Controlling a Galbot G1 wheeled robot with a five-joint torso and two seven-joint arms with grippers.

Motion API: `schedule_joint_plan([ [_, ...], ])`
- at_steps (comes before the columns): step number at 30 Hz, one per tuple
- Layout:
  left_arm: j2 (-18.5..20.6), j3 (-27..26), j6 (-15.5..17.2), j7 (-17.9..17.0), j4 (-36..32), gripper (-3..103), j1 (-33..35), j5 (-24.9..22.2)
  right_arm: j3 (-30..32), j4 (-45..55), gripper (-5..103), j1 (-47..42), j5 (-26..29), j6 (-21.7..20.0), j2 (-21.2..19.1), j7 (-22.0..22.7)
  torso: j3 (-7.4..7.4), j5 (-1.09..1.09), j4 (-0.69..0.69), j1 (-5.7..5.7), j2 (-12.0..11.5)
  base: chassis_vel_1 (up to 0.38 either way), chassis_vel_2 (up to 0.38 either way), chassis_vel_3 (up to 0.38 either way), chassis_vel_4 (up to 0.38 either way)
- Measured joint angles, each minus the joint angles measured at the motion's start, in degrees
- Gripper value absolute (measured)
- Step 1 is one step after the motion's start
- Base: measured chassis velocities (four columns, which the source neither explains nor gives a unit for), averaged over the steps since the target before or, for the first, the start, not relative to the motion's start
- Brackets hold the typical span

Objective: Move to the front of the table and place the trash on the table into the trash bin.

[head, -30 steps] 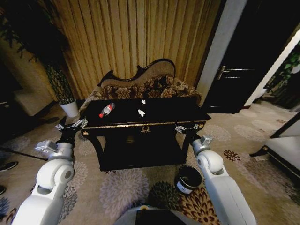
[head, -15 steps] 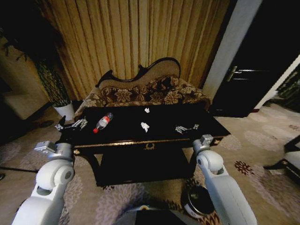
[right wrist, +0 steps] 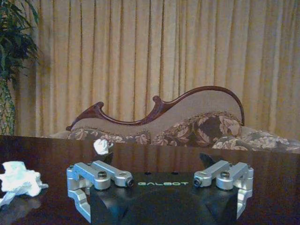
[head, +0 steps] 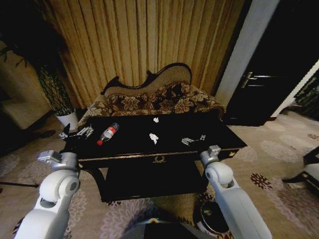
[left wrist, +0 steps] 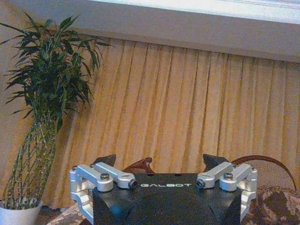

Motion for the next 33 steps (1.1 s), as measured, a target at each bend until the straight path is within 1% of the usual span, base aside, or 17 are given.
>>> schedule_joint_plan([
  [4, 0.0, -0.1, 0.0, 0.0, 0.0, 100, 0.2, 0.0, -1.0, -1.3, 100, 2.0, 0.4, -0.1, -0.5, 0.0, 0.01, 0.0, -0.01, 0.04, 0.0, 0.0, 0.0, 0.0, 0.0],
  [7, -0.2, 0.0, 0.0, 0.0, 0.0, 100, 0.6, 0.1, -3.3, -4.8, 100, 7.7, 2.6, -0.9, -1.7, 0.0, 0.01, 0.0, 0.01, 0.04, 0.0, 0.0, 0.0, 0.0, 0.0],
  [11, -0.3, 0.0, 0.0, 0.0, -0.1, 100, 0.7, 0.2, -5.1, -6.5, 100, 11.6, 5.1, -1.9, -2.7, 0.0, 0.0, 0.0, 0.0, 0.02, 0.0, 0.0, 0.0, 0.0, 0.0],
  [14, -0.4, 0.2, 0.0, 0.0, -0.4, 100, 0.9, 0.3, -9.6, -10.1, 100, 18.5, 10.2, -3.9, -4.3, 0.0, 0.01, 0.0, 0.0, 0.03, 0.0, 0.0, 0.0, 0.0, 0.0],
  [15, -0.4, 0.2, 0.0, 0.0, -0.4, 100, 0.9, 0.3, -9.6, -10.1, 100, 18.5, 10.2, -3.9, -4.3, 0.0, 0.01, 0.0, 0.0, 0.03, 0.0, 0.0, 0.0, 0.0, 0.0],
  [18, -0.4, 0.1, 0.1, 0.0, -0.8, 100, 1.3, 0.5, -14.8, -14.6, 100, 25.1, 12.7, -4.4, -4.5, 0.0, 0.01, 0.0, 0.0, 0.03, 0.0, 0.0, 0.0, 0.0, 0.0],
  [19, -0.4, 0.1, 0.1, 0.0, -0.8, 100, 1.3, 0.5, -14.8, -14.6, 100, 25.1, 12.7, -4.4, -4.5, 0.0, 0.01, 0.0, 0.0, 0.03, 0.0, 0.0, 0.0, 0.0, 0.0],
  [21, -0.4, -0.3, 0.1, 0.0, -1.2, 100, 1.7, 0.6, -18.3, -17.5, 100, 29.4, 13.4, -4.3, -3.8, 0.0, 0.01, 0.0, 0.0, 0.03, 0.0, 0.0, 0.0, 0.0, 0.0],
  [22, -0.4, -0.3, 0.1, 0.0, -1.2, 100, 1.7, 0.6, -18.3, -17.5, 100, 29.4, 13.4, -4.3, -3.8, 0.0, 0.01, 0.0, 0.0, 0.03, 0.0, 0.0, 0.0, 0.0, 0.0],
  [23, -0.4, -0.5, 0.1, -0.1, -1.4, 100, 2.0, 0.6, -20.8, -19.5, 100, 32.4, 13.6, -4.1, -3.0, 0.0, 0.01, 0.0, 0.01, 0.03, 0.0, 0.0, 0.0, 0.0, 0.0],
  [24, -0.4, -0.5, 0.1, -0.1, -1.4, 100, 2.0, 0.6, -20.8, -19.5, 100, 32.4, 13.6, -4.1, -3.0, 0.0, 0.01, 0.0, 0.01, 0.03, 0.0, 0.0, 0.0, 0.0, 0.0],
  [26, -0.5, -0.9, 0.1, -0.2, -1.7, 100, 2.5, 0.7, -24.5, -23.5, 100, 36.8, 13.7, -2.9, -1.4, 0.0, 0.01, -0.01, 0.01, 0.03, 0.0, 0.0, 0.0, 0.0, 0.0],
  [27, -0.5, -0.9, 0.1, -0.2, -1.7, 100, 2.5, 0.7, -24.5, -23.5, 100, 36.8, 13.7, -2.9, -1.4, 0.0, 0.01, -0.01, 0.01, 0.03, 0.0, 0.0, 0.0, 0.0, 0.0],
  [29, -0.6, -1.1, 0.1, -0.3, -1.7, 100, 2.7, 0.7, -28.2, -28.4, 100, 40.6, 13.7, -2.4, 0.5, 0.0, 0.01, -0.02, 0.02, 0.03, 0.0, 0.0, 0.0, 0.0, 0.0],
  [30, -0.6, -1.1, 0.1, -0.3, -1.7, 100, 2.7, 0.7, -28.2, -28.4, 100, 40.6, 13.7, -2.4, 0.5, 0.0, 0.01, -0.02, 0.02, 0.03, 0.0, 0.0, 0.0, 0.0, 0.0],
  [32, -0.8, -1.3, 0.1, -0.4, -1.8, 100, 2.7, 0.7, -31.0, -32.9, 100, 43.3, 13.4, -2.0, 2.4, 0.0, 0.01, -0.01, 0.01, 0.03, 0.0, 0.0, 0.0, 0.0, 0.0],
  [33, -0.8, -1.3, 0.1, -0.4, -1.8, 100, 2.7, 0.7, -31.0, -32.9, 100, 43.3, 13.4, -2.0, 2.4, 0.0, 0.01, -0.01, 0.01, 0.03, 0.0, 0.0, 0.0, 0.0, 0.0],
])
